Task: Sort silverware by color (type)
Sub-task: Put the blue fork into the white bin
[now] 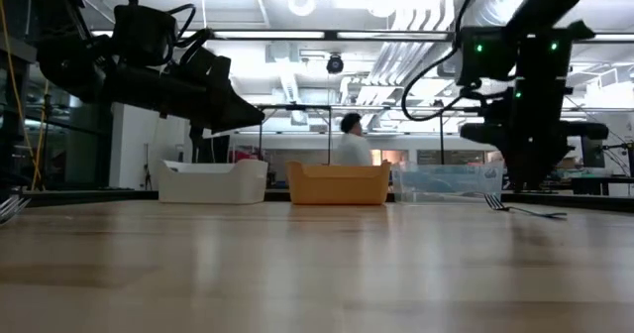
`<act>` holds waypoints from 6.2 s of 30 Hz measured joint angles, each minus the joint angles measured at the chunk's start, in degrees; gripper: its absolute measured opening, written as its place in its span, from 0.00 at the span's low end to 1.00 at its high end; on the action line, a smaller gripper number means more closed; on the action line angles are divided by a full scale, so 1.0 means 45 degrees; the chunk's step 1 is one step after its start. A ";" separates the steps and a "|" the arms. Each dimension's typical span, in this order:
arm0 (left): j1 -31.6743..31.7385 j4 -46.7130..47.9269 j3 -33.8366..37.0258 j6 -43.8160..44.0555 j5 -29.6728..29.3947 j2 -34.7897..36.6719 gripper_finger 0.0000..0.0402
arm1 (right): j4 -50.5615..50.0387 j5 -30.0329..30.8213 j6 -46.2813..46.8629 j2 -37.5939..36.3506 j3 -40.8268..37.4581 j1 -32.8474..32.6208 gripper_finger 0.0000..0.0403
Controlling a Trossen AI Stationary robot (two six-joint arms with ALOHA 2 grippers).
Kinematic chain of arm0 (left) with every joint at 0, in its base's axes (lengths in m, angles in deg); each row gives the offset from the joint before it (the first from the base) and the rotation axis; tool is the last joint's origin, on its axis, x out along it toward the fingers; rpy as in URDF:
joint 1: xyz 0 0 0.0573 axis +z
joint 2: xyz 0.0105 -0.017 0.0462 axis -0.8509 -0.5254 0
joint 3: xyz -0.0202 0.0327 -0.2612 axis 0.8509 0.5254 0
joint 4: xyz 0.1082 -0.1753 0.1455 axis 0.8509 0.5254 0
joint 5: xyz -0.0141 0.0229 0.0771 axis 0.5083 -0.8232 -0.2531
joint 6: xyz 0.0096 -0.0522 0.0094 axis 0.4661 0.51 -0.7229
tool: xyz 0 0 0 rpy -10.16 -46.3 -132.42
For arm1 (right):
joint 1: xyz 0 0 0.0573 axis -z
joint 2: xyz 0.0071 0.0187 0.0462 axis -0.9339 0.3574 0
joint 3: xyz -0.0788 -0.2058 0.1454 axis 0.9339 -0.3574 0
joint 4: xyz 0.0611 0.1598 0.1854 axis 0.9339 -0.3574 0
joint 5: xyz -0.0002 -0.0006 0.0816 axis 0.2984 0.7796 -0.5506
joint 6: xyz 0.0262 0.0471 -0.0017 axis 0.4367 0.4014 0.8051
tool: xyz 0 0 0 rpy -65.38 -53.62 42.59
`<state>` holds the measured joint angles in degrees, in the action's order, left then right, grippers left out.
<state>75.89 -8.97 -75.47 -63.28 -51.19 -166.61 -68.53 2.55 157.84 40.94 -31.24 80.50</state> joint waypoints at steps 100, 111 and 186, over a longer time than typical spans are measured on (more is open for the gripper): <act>-0.0981 0.1015 -0.7266 -0.1816 0.5993 -0.3177 0.02 | 2.1672 -0.4375 -1.4710 0.0991 -0.0018 -0.0578 0.12; -0.0600 0.1509 -0.7266 -0.1376 0.4640 -0.3172 0.02 | 2.1425 -0.3077 -1.5030 0.0636 -0.0008 -0.0544 0.33; 0.6901 2.2188 -1.0457 -1.7958 -0.1144 -0.1786 0.03 | 1.6716 -0.1630 -1.6138 -0.0636 -0.0013 -0.0549 0.33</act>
<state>106.95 90.88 -122.53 -144.09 -56.34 -174.64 6.70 -4.78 85.22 38.08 -31.30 78.03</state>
